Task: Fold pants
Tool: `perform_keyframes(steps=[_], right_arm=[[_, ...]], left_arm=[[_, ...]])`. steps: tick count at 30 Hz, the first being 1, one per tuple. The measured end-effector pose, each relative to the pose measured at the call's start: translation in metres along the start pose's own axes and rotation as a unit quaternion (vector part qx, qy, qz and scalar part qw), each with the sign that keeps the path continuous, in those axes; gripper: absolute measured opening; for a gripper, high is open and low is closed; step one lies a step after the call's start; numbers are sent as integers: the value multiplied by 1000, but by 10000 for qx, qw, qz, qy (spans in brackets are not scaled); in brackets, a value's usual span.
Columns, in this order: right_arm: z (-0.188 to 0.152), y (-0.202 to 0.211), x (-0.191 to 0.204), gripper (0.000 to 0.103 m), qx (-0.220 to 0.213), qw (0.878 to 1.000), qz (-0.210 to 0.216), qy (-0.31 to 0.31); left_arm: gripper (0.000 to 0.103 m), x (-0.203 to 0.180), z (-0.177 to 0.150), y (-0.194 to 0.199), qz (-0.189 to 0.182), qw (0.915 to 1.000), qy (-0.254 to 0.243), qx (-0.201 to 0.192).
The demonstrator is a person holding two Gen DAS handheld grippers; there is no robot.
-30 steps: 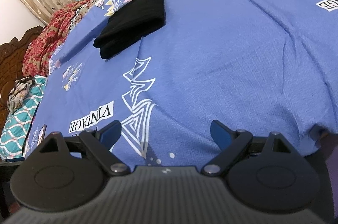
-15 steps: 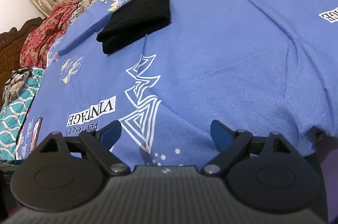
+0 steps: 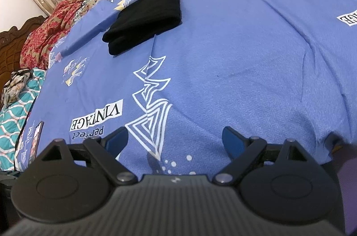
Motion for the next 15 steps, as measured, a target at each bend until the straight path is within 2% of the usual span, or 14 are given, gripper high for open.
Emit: perform_keyframes(steps=[15], right_arm=[[-1, 0, -2, 93, 7, 10000, 12, -48]], left_arm=[[103, -8, -2, -2, -167, 9997, -100, 121]])
Point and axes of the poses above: each gripper's, at about its wrist camera, not at the fingertips, and y roughly against the way its jaws point, x to its left, z to its top, the point moved 8 cm from there along -y, roughly the way its jaws point, and after that the axes turned 15 degrees about x, right-handed, at the moved point
